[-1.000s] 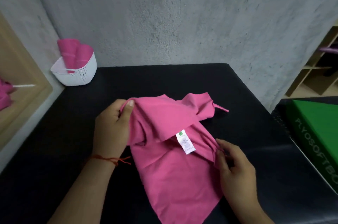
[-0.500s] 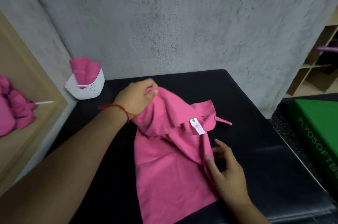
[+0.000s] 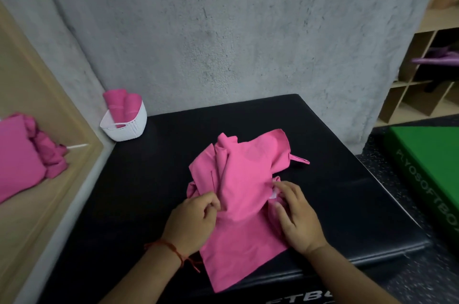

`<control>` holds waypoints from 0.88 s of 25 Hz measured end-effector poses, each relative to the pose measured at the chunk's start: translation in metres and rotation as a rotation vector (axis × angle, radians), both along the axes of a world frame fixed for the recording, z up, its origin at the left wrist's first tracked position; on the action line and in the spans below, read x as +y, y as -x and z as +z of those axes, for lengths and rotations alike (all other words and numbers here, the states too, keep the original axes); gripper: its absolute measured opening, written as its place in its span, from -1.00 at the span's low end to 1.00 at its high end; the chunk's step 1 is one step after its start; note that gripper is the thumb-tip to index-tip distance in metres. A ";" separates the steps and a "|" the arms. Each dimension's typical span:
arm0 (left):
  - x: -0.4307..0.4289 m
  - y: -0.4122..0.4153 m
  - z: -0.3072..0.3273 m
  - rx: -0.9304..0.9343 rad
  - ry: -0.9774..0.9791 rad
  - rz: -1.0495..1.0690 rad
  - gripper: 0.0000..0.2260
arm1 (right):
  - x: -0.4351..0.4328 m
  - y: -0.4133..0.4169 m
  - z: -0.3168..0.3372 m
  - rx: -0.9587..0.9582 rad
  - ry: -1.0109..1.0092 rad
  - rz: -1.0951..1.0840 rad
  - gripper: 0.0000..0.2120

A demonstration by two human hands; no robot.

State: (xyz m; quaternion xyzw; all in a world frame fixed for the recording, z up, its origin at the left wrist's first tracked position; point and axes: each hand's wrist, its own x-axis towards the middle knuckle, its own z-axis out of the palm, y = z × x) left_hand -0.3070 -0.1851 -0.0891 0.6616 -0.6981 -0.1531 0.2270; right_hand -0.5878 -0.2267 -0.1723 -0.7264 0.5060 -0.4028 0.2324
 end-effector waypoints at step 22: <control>-0.059 -0.133 0.077 0.132 0.249 0.396 -0.77 | -0.009 -0.009 -0.021 0.099 0.076 -0.167 -0.64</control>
